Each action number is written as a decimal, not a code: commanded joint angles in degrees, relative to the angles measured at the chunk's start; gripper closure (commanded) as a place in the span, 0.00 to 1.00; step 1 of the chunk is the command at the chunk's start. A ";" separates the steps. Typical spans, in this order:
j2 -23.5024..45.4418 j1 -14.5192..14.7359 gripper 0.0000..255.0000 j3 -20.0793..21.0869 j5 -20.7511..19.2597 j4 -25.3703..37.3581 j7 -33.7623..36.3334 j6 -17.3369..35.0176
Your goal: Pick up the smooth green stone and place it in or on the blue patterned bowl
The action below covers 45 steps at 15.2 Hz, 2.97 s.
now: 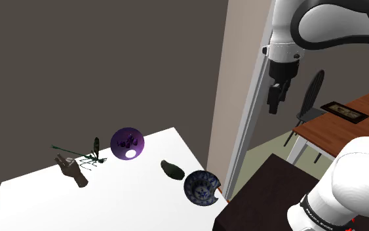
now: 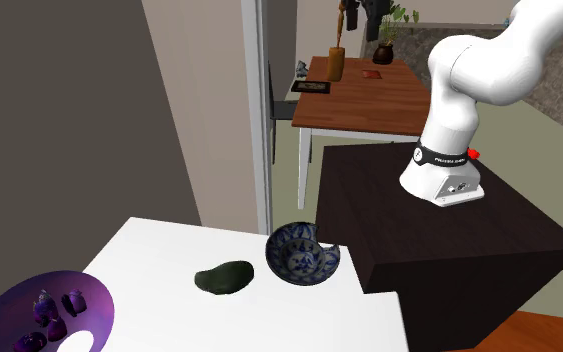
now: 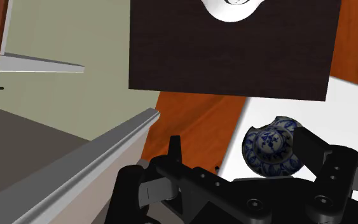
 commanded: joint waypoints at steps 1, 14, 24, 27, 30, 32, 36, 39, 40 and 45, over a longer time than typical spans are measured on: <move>0.00 0.00 0.00 0.00 0.00 0.00 0.00 0.00; 18.22 4.61 0.00 1.85 1.66 -7.39 -1.67 28.83; 39.01 7.40 0.00 4.21 1.51 -3.74 -2.59 48.48; 45.62 8.08 0.00 4.99 0.86 -1.15 -2.56 53.24; 52.22 8.81 0.00 5.67 -0.18 2.07 -2.32 57.34; 56.58 9.39 0.00 6.02 -1.05 4.53 -2.06 59.70; 65.18 10.82 0.00 6.38 -3.01 10.21 -1.49 63.53; 71.50 12.14 0.00 6.42 -4.45 15.10 -1.17 65.64; 73.58 12.62 0.00 6.40 -4.88 16.85 -1.11 66.21; 83.90 15.07 0.00 6.30 -6.74 26.49 -1.16 68.07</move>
